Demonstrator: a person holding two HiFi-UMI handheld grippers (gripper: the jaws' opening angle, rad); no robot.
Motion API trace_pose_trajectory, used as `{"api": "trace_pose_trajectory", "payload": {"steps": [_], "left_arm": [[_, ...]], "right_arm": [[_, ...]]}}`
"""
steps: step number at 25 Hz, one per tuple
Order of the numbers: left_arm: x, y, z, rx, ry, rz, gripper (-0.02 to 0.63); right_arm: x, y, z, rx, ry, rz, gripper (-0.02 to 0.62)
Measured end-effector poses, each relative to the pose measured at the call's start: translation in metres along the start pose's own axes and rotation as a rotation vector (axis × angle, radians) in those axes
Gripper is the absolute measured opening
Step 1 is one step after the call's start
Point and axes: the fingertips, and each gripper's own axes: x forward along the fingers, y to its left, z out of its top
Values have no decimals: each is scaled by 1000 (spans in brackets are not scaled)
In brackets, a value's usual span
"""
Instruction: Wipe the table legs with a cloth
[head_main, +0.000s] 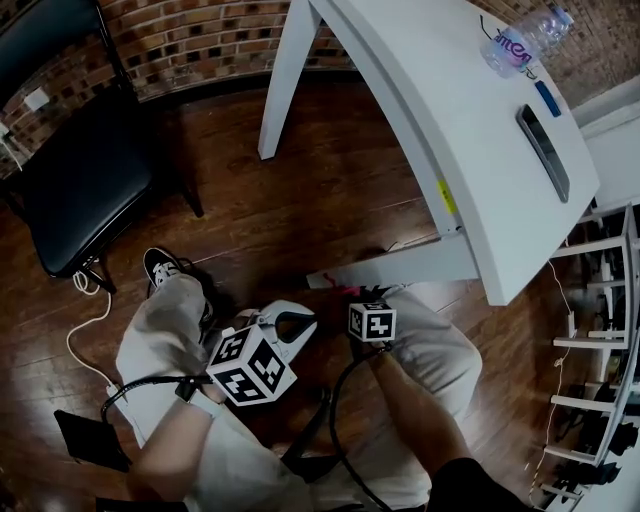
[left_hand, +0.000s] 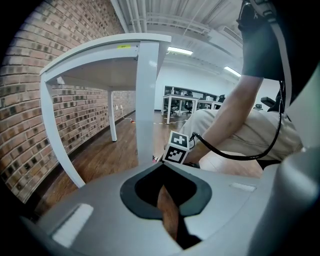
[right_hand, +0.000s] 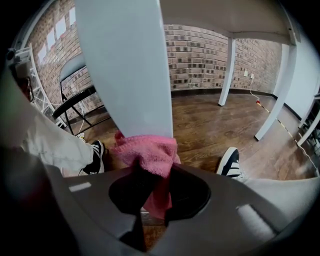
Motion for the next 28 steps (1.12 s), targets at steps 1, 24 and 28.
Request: {"api": "trace_pose_trajectory", "payload": {"steps": [1, 24, 28], "left_arm": [[0, 1, 0, -2, 2, 1, 0], [4, 9, -13, -50, 57, 17, 0], [5, 10, -15, -60, 65, 18, 0]], "right_arm": [[4, 1, -2, -1, 2, 7, 54], [63, 1, -39, -44, 78, 35, 55], [69, 4, -40, -49, 78, 48, 57]]}}
